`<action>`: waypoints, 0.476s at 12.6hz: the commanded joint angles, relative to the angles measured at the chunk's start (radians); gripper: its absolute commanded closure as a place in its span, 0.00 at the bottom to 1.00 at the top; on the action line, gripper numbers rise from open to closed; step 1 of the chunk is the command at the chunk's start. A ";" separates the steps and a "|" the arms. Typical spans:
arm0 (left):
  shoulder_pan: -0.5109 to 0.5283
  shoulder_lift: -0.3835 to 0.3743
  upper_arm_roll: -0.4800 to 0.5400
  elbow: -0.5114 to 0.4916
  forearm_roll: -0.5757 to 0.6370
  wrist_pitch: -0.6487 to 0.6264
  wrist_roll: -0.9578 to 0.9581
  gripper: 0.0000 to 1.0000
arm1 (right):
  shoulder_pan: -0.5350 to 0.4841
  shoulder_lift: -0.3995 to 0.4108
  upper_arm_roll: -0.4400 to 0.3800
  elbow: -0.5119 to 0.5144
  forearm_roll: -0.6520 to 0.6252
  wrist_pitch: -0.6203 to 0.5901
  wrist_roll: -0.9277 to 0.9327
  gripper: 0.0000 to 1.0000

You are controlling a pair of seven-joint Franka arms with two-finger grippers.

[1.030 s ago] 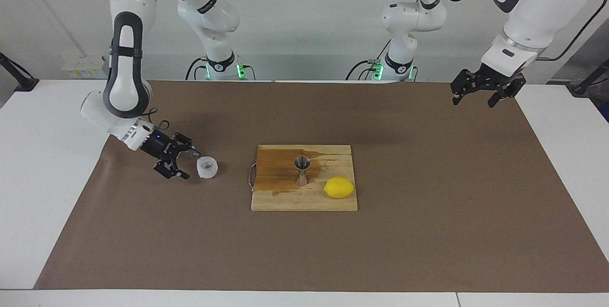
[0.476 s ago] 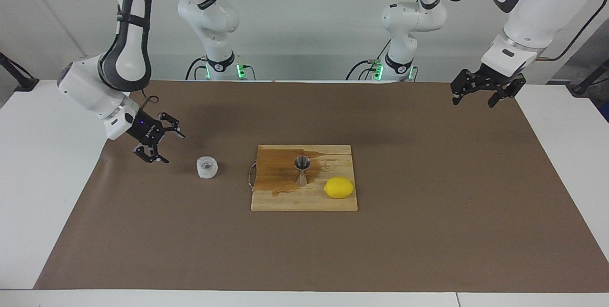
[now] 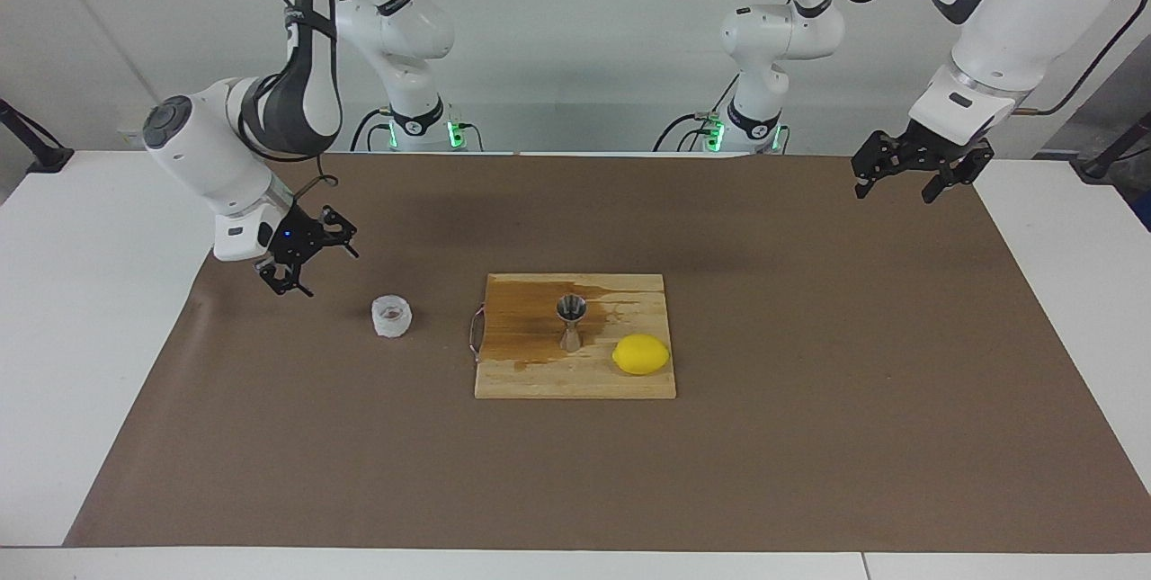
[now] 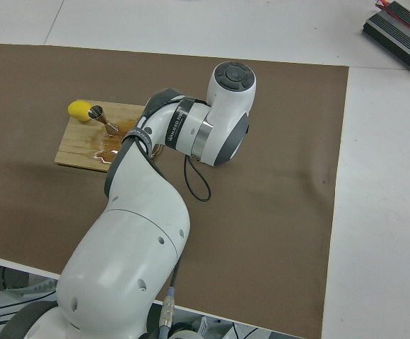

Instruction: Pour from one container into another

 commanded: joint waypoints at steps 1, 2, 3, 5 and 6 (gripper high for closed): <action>0.008 -0.020 -0.003 -0.015 -0.009 -0.006 0.003 0.00 | 0.085 -0.038 0.005 0.002 -0.112 -0.060 0.342 0.00; 0.009 -0.020 -0.003 -0.015 -0.009 -0.006 0.003 0.00 | 0.125 -0.043 0.006 0.021 -0.158 -0.097 0.497 0.00; 0.008 -0.020 -0.003 -0.015 -0.009 -0.006 0.003 0.00 | 0.160 -0.043 0.008 0.046 -0.192 -0.145 0.646 0.00; 0.009 -0.020 -0.003 -0.015 -0.009 -0.006 0.003 0.00 | 0.182 -0.046 0.009 0.128 -0.201 -0.265 0.825 0.00; 0.009 -0.020 -0.003 -0.015 -0.009 -0.007 0.003 0.00 | 0.180 -0.066 0.009 0.182 -0.184 -0.334 0.857 0.00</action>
